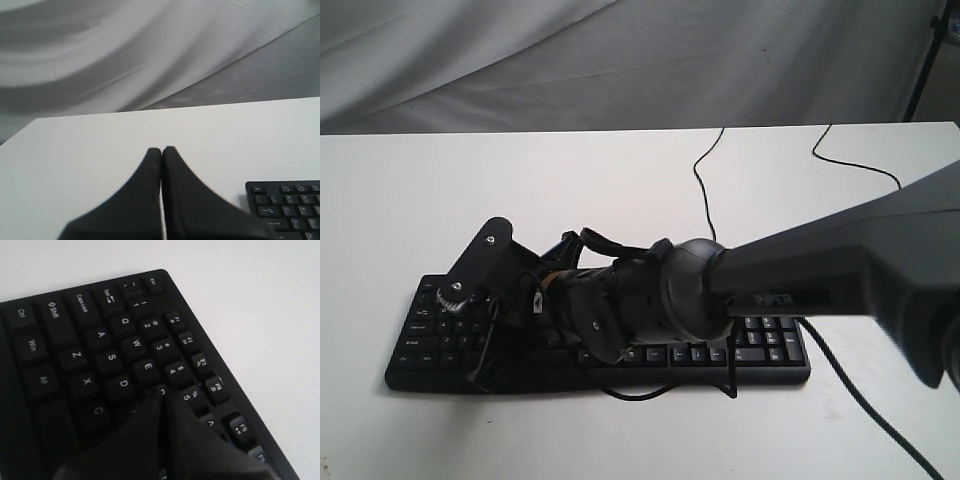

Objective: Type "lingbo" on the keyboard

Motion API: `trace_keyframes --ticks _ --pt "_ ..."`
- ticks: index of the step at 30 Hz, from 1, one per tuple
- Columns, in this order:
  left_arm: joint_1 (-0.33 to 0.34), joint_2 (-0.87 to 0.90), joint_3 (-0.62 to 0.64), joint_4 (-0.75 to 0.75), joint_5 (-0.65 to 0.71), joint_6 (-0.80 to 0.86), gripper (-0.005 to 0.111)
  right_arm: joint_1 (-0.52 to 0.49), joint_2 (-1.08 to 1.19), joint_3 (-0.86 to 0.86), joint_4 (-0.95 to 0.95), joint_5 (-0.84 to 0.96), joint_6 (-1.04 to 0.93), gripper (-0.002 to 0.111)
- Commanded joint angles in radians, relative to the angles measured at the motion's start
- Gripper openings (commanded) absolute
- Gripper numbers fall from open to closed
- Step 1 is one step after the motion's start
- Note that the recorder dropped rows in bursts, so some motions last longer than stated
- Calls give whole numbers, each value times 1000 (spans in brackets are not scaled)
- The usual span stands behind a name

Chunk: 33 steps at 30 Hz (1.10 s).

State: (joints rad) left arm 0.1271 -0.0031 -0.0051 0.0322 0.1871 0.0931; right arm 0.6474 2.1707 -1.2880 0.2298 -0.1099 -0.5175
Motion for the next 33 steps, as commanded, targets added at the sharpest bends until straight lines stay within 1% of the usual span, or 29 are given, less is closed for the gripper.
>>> trace_keyframes --ticks 1,15,21,33 --pt "-4 3 5 -1 -4 -3 1 2 -1 -5 -7 31 -6 0" --pt "-4 3 5 -1 -4 -3 1 1 -1 -5 -14 48 -6 0" --pt "-4 3 5 -1 -4 -3 1 -2 44 -5 -18 56 -6 0" --pt "-4 3 5 -1 -4 -3 1 -2 -54 15 -47 92 2 0"
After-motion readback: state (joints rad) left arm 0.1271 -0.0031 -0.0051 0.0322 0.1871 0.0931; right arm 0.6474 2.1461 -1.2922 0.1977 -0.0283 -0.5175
